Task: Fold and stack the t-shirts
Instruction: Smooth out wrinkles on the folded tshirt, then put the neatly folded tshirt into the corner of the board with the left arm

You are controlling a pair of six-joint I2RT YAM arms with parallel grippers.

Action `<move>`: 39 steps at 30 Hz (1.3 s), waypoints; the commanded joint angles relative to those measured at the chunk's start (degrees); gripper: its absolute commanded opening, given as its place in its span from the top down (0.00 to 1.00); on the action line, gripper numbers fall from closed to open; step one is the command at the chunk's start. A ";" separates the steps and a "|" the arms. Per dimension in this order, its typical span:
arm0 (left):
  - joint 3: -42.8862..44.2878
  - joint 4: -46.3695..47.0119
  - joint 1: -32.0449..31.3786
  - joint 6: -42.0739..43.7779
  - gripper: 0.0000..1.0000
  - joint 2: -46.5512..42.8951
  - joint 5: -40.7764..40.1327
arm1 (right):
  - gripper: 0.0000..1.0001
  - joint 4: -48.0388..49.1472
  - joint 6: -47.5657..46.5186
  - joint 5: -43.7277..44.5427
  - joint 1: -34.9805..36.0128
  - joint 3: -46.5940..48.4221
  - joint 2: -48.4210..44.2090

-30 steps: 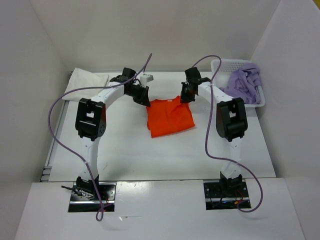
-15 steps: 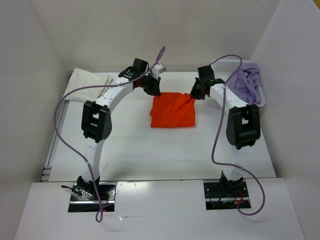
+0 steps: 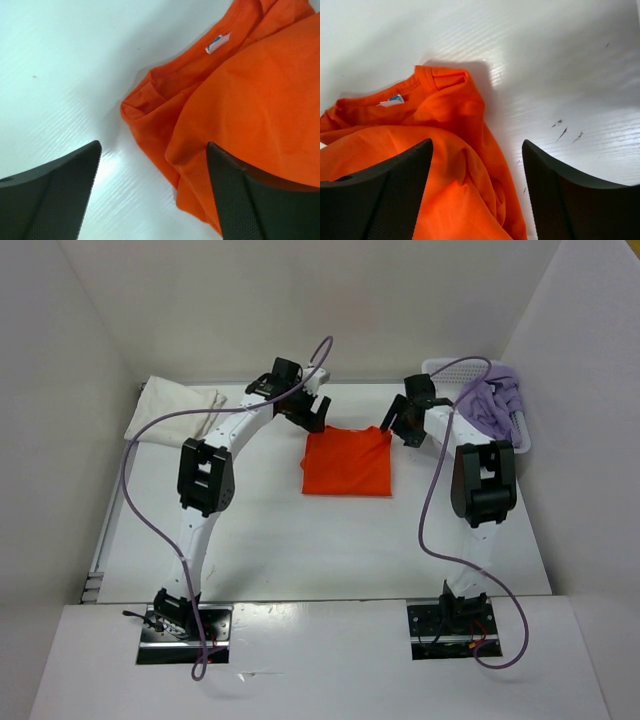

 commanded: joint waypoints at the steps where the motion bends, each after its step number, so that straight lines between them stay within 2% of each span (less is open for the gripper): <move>1: -2.76 1.94 0.64 -2.55 0.00 -7.46 -1.13 | 0.22 2.05 -2.82 -0.87 -0.19 3.56 -2.13; 5: -14.27 3.88 0.65 -3.86 0.00 -16.33 4.66 | 0.16 4.69 -3.35 -1.93 -0.19 -3.97 -9.33; 8: -20.96 3.35 0.65 -5.54 0.00 -16.88 11.60 | 0.17 5.57 -4.40 -2.98 -0.19 -8.20 -12.43; 12: -27.03 4.84 1.17 -7.74 0.00 -15.56 13.46 | 0.18 4.52 -4.93 -2.99 -0.19 -11.46 -15.23; 19: -26.25 3.09 1.17 -10.81 0.00 -10.38 8.45 | 0.18 4.52 -4.93 -2.99 -0.19 -14.37 -18.92; 26: -23.44 1.25 0.56 -10.82 0.00 -3.96 15.56 | 0.18 2.85 -5.46 -1.41 -0.19 -14.90 -21.12; 29: -25.19 1.24 0.03 -10.82 0.18 -3.43 19.52 | 0.19 2.23 -5.99 0.17 -0.19 -13.76 -22.70; 31: -25.72 1.24 -0.49 -10.82 0.36 -3.43 20.84 | 0.19 1.62 -6.51 1.40 -0.19 -13.23 -23.49; 34: -25.72 0.72 -1.02 -10.82 0.49 -2.90 20.85 | 0.19 1.09 -7.04 2.63 -0.19 -12.70 -24.03; 37: -25.72 1.32 -1.02 -11.86 0.84 -2.38 20.85 | 0.19 0.57 -7.04 3.34 -0.19 -12.08 -25.34; 39: -25.72 2.12 -1.02 -12.57 1.00 -2.90 20.85 | 0.19 0.56 -7.56 4.65 -0.19 -11.56 -25.95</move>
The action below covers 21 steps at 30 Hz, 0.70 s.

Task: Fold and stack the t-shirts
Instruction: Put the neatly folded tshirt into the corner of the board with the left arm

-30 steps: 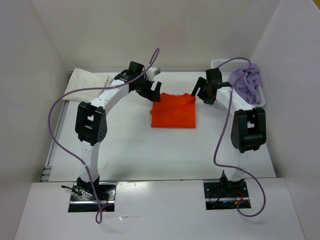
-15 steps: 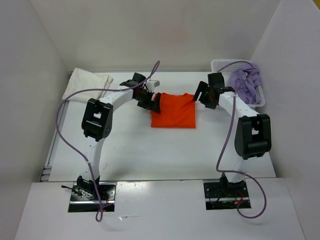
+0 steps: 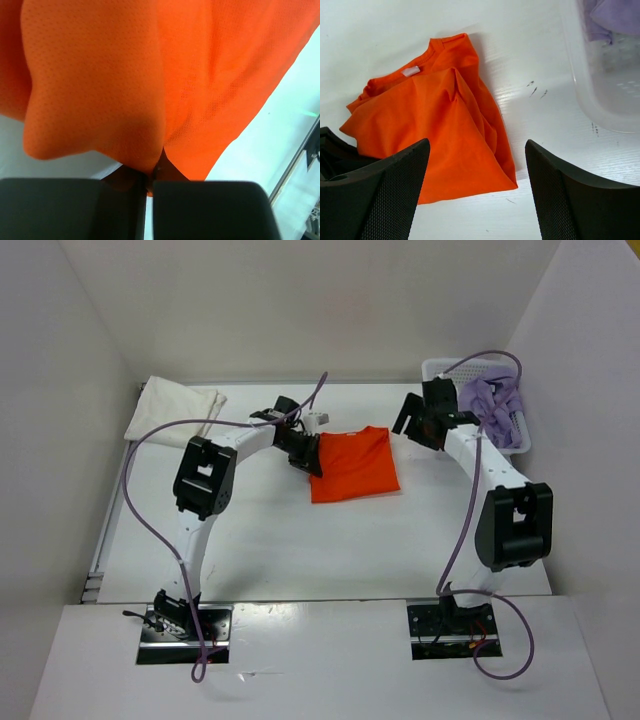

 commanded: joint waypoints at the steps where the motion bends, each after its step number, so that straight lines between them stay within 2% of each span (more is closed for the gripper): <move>1: -1.13 -0.02 -0.35 -0.70 1.00 0.58 -0.05 | 0.19 -1.33 -1.43 3.91 -0.17 2.50 -3.82; 4: -0.52 0.17 0.18 1.13 1.00 -1.97 -0.66 | 0.19 -1.34 -1.43 4.71 -0.17 2.50 -4.52; 7: 1.59 -0.89 0.70 5.95 1.00 -5.66 -8.11 | 0.19 -1.34 -1.43 5.23 -0.17 1.88 -5.05; 8: 1.59 -0.89 0.71 7.37 1.00 -7.76 -13.71 | 0.19 -1.34 -1.43 5.24 -0.17 1.88 -5.57; 11: 3.25 -2.20 3.07 12.12 1.00 -9.89 -23.21 | 0.19 -1.34 -1.43 5.24 -0.17 1.88 -5.58; 17: 3.18 -0.90 7.65 18.98 1.00 -12.52 -37.90 | 0.19 -1.34 -1.43 5.24 -0.17 1.88 -6.10; 21: 3.08 -0.28 11.25 20.04 1.00 -13.32 -40.99 | 0.19 -1.34 -1.43 4.71 -0.17 1.88 -6.11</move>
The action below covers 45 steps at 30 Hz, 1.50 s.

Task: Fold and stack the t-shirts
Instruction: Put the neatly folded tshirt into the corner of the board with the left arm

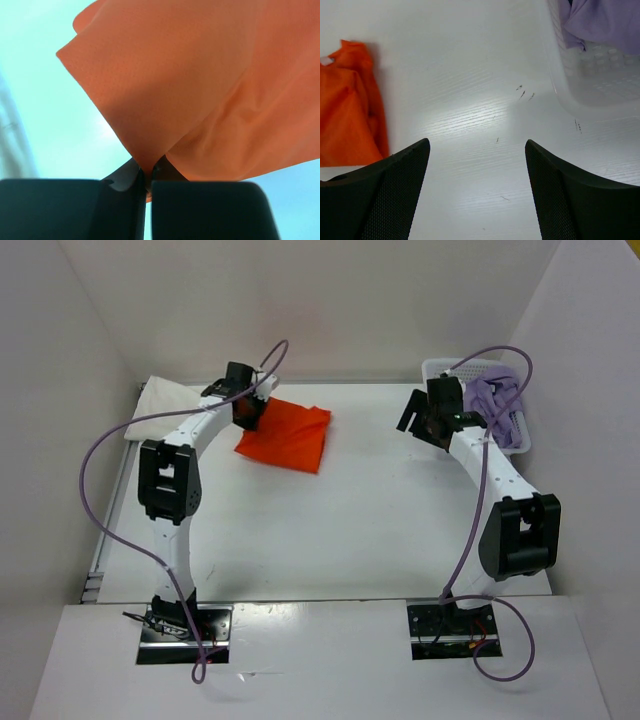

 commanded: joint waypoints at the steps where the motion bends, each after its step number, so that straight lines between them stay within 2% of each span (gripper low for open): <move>1: 1.75 1.10 3.05 4.08 1.00 -2.41 -7.91 | 0.19 0.15 -1.03 1.15 -0.19 1.73 -2.50; 6: 2.98 3.47 5.43 8.65 1.00 -3.03 -16.51 | 0.19 0.15 -1.56 1.15 -0.19 0.68 -3.03; 13: 6.06 6.72 9.04 12.08 1.00 -4.08 -22.32 | 0.19 0.15 -1.56 1.68 -0.19 0.68 -3.55; 22: 6.85 8.39 14.22 14.81 1.00 -4.61 -24.36 | 0.19 -0.38 -2.09 2.73 -0.19 0.15 -3.55; 27: 10.46 7.60 18.00 15.86 1.00 -3.20 -23.83 | 0.19 -0.38 -2.62 2.73 -0.19 0.15 -3.55; 39: 18.54 4.79 24.85 18.41 1.00 3.56 -23.22 | 0.19 -0.91 -3.14 2.73 -0.19 1.20 -3.03; 45: 21.17 4.79 25.91 19.64 1.00 8.74 -24.26 | 0.19 -1.96 -3.14 2.21 -0.19 2.26 -1.36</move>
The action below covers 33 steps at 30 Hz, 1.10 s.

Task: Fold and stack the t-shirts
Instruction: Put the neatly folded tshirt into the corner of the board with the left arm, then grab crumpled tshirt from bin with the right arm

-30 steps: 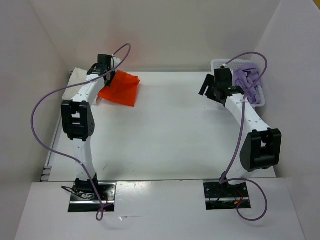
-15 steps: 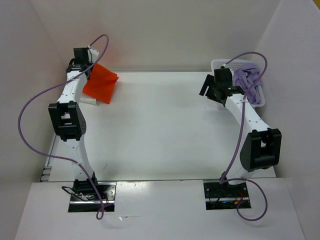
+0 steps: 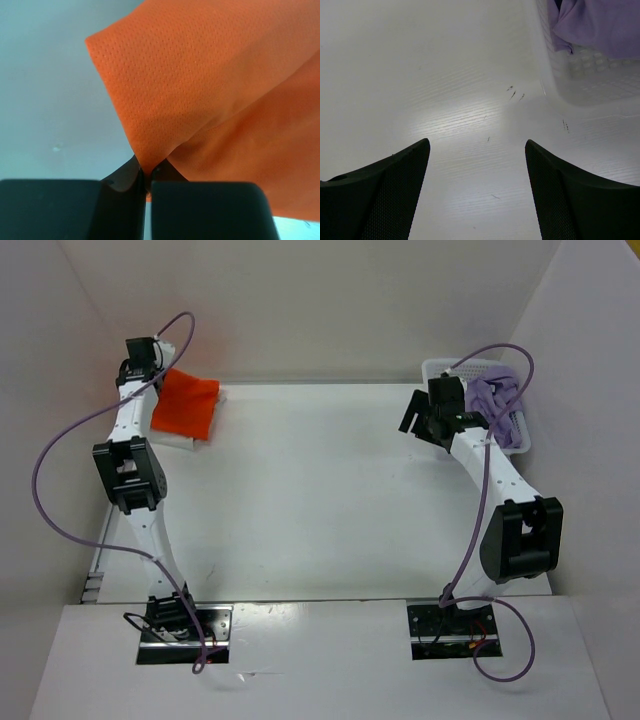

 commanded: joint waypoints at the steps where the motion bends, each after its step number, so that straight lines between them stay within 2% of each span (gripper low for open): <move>1: 3.82 0.59 0.85 1.48 0.99 3.87 -2.82 | 0.19 -1.26 -0.80 0.74 -0.19 2.91 -0.35; 2: 5.22 0.59 0.85 1.48 0.97 4.58 -3.53 | 0.19 -1.26 -0.80 0.74 -0.19 3.44 -0.35; 4: 6.98 0.07 2.07 0.87 0.82 6.25 -4.07 | 0.19 -1.79 -1.33 0.74 -0.19 3.97 -0.35; 6: 10.66 -0.46 2.77 -0.01 0.55 7.21 -4.68 | 0.17 -1.79 -1.33 0.74 0.33 4.67 -0.87; 7: 12.16 -1.33 2.78 -0.71 0.35 8.27 -5.90 | 0.17 -2.31 -1.85 0.74 0.34 4.67 -1.40; 10: 18.47 -5.71 3.40 -3.17 0.19 9.07 -6.88 | 0.16 -4.59 -2.39 6.77 0.34 8.09 -1.41; 11: 20.16 -7.13 3.40 -4.40 0.11 9.07 -6.10 | 0.10 -5.91 -2.39 9.59 0.34 9.67 -1.41; 12: 21.83 -8.62 3.40 -7.37 0.07 7.68 -4.78 | 0.09 -8.62 -2.39 12.49 0.34 13.69 0.86; 13: 24.46 -11.51 3.40 -9.14 0.00 6.71 -0.85 | 0.04 -10.13 -2.39 18.17 -0.88 18.69 2.36; 14: 25.44 -13.01 3.40 -12.81 0.00 4.35 1.97 | 0.00 -11.79 -1.86 20.84 -1.85 21.43 6.12; 15: 25.45 -16.08 3.40 -14.41 0.00 2.93 5.65 | 0.00 -13.46 -1.34 22.69 -2.99 24.33 8.33; 16: 25.45 -17.32 3.40 -15.91 0.00 1.26 14.13 | 0.00 -16.61 0.23 23.93 -6.13 29.58 10.53; 18: 19.77 -18.74 2.61 -17.67 0.00 -4.53 23.22 | 0.00 -18.40 0.87 23.16 -9.66 33.83 16.92; 20: 11.70 -17.44 1.38 -18.20 0.00 -11.28 32.10 | 0.00 -20.41 0.87 17.22 -14.94 40.23 22.12; 21: 1.38 -14.21 -0.45 -18.21 0.00 -13.76 33.10 | 0.00 -21.90 0.87 15.43 -16.43 42.97 28.24; 23: -8.60 -10.85 -2.66 -17.07 0.00 -20.44 33.64 | 0.00 -27.52 0.87 12.88 -19.34 51.58 34.60; 24: -16.31 -8.31 -4.32 -17.06 0.00 -22.20 32.51 | 0.00 -29.54 -0.09 12.17 -19.35 56.92 40.20; 28: -22.01 -9.95 -4.95 -18.55 0.00 -24.24 32.66 | 0.00 -33.78 -1.24 9.36 -19.96 62.41 46.14; 31: -24.38 -11.00 -4.95 -18.56 0.00 -24.24 34.52 | 0.00 -33.78 -1.24 8.66 -21.28 62.42 47.37; 33: -24.91 -11.01 -5.65 -18.56 0.00 -24.24 35.05 | 0.00 -32.91 -1.85 4.99 -21.99 61.11 47.37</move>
